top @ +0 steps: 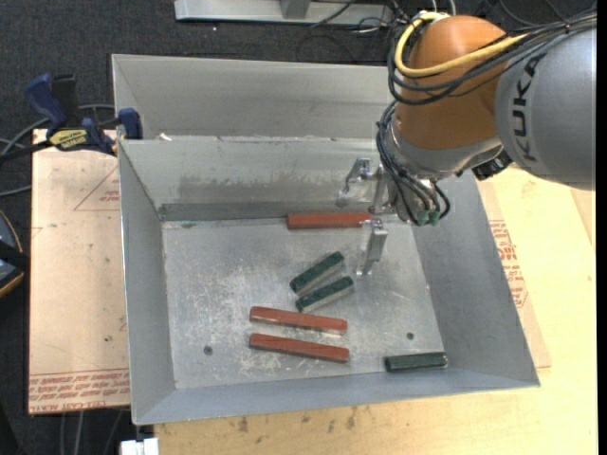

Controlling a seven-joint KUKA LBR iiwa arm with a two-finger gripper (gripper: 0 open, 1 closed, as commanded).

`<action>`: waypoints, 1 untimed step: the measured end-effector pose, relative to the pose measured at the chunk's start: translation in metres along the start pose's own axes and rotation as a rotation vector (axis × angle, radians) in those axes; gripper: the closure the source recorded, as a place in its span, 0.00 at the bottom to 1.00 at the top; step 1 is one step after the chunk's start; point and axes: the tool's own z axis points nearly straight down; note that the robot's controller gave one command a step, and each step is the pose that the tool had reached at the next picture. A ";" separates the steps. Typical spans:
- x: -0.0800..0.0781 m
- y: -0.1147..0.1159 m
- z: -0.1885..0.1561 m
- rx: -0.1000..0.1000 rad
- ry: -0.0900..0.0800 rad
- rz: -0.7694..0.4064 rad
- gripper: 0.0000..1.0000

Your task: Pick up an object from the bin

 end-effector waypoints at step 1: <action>-0.004 -0.003 0.059 0.000 -0.003 -0.111 0.00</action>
Offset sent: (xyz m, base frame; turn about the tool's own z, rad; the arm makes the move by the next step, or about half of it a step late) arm 0.0192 -0.0026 -0.0708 -0.3175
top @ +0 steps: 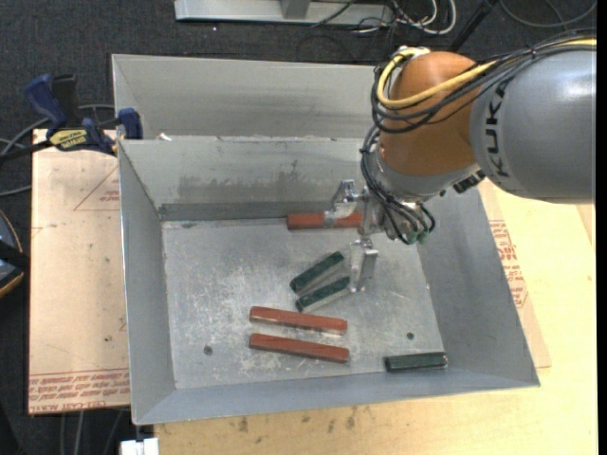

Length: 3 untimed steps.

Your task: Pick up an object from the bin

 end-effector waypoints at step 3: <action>-0.014 0.000 0.100 -0.002 -0.008 -0.360 0.00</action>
Offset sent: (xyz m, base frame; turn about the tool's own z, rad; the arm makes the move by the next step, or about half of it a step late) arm 0.0125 0.0016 -0.0498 -0.2486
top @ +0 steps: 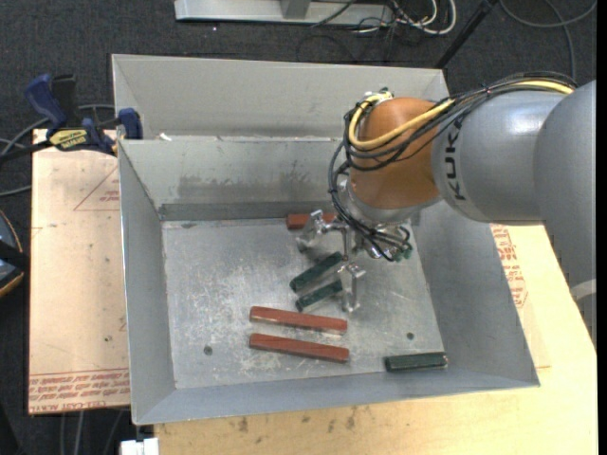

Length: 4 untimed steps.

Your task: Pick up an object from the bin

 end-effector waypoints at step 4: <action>-0.010 0.006 -0.024 -0.003 0.011 0.009 1.00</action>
Offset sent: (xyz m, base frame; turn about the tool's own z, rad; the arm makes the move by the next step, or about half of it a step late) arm 0.0000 0.0000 0.0000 0.0000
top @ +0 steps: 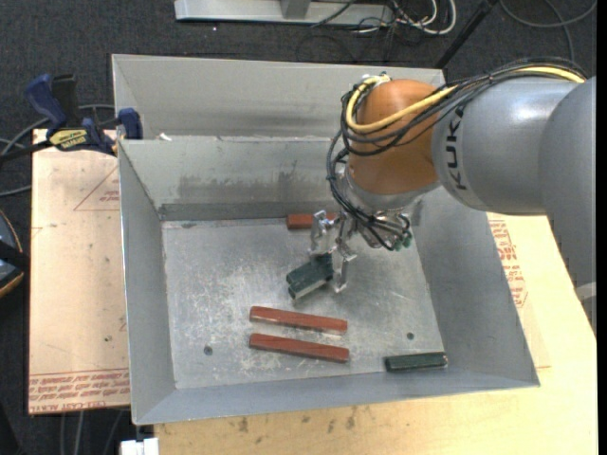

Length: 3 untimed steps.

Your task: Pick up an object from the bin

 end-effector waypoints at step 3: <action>0.000 0.000 -0.051 0.000 0.002 0.001 1.00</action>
Offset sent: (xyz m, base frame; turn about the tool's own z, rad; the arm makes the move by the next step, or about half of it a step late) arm 0.0000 -0.0002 0.0816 0.0000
